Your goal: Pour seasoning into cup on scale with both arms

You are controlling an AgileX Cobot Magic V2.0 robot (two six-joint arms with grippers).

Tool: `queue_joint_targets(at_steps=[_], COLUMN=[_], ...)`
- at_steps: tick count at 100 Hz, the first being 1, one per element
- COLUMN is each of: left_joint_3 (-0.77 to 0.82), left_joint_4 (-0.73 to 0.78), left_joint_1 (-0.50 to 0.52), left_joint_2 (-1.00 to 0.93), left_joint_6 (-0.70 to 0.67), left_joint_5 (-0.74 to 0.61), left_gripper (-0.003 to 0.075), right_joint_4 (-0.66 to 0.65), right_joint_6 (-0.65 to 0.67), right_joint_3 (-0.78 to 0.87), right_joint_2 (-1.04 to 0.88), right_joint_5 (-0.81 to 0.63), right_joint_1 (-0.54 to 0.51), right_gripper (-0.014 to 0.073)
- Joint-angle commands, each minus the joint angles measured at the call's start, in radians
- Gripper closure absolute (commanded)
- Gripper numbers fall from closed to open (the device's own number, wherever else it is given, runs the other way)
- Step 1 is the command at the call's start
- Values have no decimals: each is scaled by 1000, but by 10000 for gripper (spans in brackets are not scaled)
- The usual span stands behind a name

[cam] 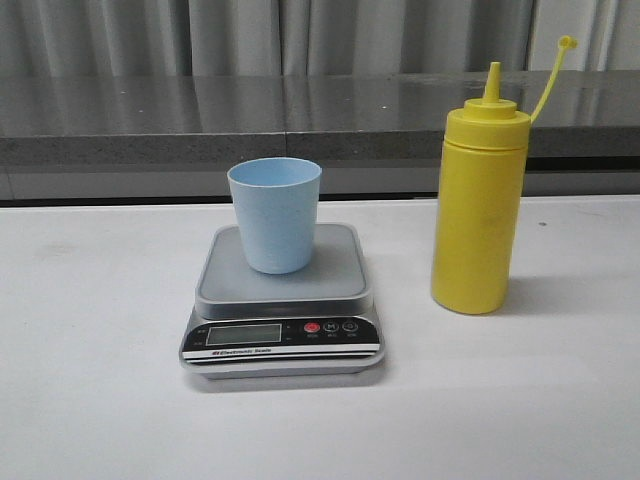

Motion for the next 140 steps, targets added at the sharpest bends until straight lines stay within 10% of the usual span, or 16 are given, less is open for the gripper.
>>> queue_joint_targets(at_steps=[1,50,100,140], left_joint_3=[18,112,112,112], left_joint_4=[23,104,104,106], left_joint_1=[4,4,4,4], left_joint_2=[-110,-455,-455,-455], left_joint_6=[-10,-10,-10,-10], left_joint_5=[-93,83,100,100], left_gripper=[188,204,737,740], right_joint_4=[-6,-6,-6,-147], right_joint_6=[-11,-11,-11,-60], right_joint_3=[-21,-21,-21,-21], right_joint_2=[-19,-19,-19,-19], right_joint_5=[-80,-80,-80,-78], right_joint_1=[-7,-7,-7,-7], right_gripper=[660,660,660,660])
